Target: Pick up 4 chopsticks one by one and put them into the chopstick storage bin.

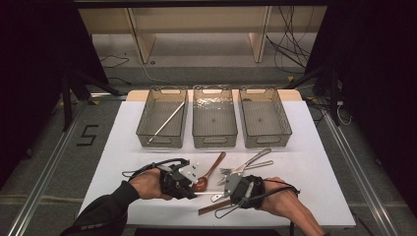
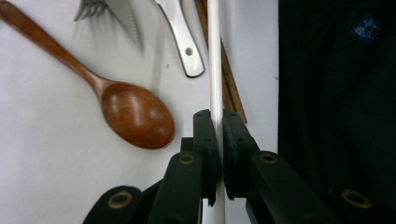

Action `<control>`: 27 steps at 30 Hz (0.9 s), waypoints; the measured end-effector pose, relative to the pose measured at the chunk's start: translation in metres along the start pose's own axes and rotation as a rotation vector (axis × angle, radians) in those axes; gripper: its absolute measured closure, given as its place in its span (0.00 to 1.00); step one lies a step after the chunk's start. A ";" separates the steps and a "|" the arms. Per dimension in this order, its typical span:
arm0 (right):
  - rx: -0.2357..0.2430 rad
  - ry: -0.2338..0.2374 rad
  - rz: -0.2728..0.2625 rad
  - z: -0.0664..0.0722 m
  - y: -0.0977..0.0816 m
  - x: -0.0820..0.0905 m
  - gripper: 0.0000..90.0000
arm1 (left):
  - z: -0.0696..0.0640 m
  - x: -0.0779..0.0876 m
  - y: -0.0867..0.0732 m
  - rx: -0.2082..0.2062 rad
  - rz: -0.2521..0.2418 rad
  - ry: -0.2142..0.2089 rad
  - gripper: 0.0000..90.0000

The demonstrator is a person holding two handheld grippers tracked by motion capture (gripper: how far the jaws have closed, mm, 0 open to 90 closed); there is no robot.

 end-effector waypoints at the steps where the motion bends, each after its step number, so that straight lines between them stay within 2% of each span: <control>1: -0.030 -0.007 -0.019 -0.001 0.000 0.002 0.67 | 0.002 0.002 -0.001 0.008 -0.002 0.009 0.95; 3: -0.061 -0.025 -0.050 -0.006 -0.001 0.007 0.60 | 0.005 0.005 -0.004 0.035 -0.018 0.029 0.95; 6: -0.166 -0.036 -0.107 -0.013 -0.003 0.013 0.51 | 0.009 0.010 -0.007 0.077 -0.039 0.065 0.95; 9: -0.246 -0.046 -0.178 -0.021 -0.008 0.018 0.48 | 0.015 0.013 -0.011 0.118 -0.046 0.107 0.95; 12: -0.309 -0.064 -0.220 -0.026 -0.012 0.022 0.45 | 0.019 0.015 -0.014 0.157 -0.054 0.134 0.95; 18: -0.383 -0.044 -0.250 -0.028 -0.021 0.022 0.38 | 0.028 0.022 -0.018 0.235 -0.091 0.201 0.95; 27: -0.445 -0.026 -0.255 -0.029 -0.035 0.019 0.33 | 0.042 0.040 -0.027 0.346 -0.152 0.285 0.95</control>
Point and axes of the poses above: each handheld gripper's, and its own axes: x roughly backward along the jaws, y roughly out of its top, z roughly to its left, the point moved 3 cm from there along -x, roughly forward along the jaws, and after that the axes turned 4 degrees about -x, right-handed, at the moved point
